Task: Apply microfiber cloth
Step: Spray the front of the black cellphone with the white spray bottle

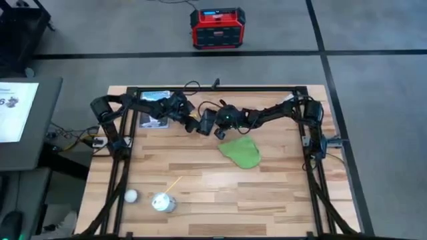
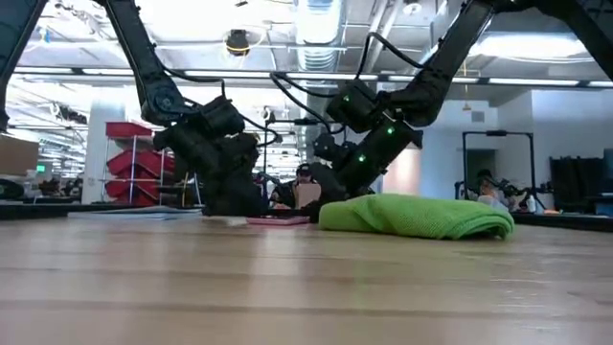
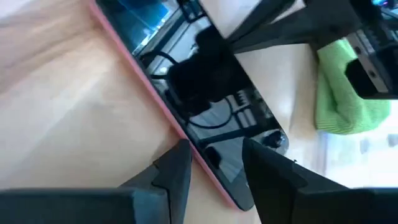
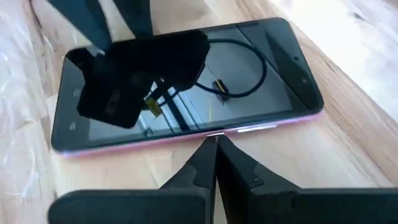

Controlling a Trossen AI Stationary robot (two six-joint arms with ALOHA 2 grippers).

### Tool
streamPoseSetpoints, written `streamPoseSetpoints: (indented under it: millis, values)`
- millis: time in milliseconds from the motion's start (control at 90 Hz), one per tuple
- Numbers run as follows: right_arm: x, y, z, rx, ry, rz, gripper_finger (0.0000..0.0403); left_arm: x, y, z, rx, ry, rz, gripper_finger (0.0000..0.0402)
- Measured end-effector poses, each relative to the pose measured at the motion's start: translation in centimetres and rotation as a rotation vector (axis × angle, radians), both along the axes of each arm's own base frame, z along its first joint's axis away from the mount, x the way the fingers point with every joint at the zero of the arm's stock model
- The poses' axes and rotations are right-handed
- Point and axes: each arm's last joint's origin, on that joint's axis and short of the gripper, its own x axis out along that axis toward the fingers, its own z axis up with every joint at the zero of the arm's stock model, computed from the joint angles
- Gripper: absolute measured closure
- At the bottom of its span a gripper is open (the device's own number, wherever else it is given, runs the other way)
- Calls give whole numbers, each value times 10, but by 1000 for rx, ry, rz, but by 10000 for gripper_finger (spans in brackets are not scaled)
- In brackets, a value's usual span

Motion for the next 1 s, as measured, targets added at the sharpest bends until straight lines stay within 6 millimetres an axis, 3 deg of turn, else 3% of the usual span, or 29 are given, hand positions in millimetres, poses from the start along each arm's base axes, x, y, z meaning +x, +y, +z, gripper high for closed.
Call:
streamPoseSetpoints:
  millis: [789, 1000]
  values:
    - [0, 2, -3, 59, -6, 52, 403, -1, -1, -1, -17, 24, 2, 227]
    - [10, 0, -20, 82, -92, 180, 403, -2, -1, -2, -13, 27, 1, 227]
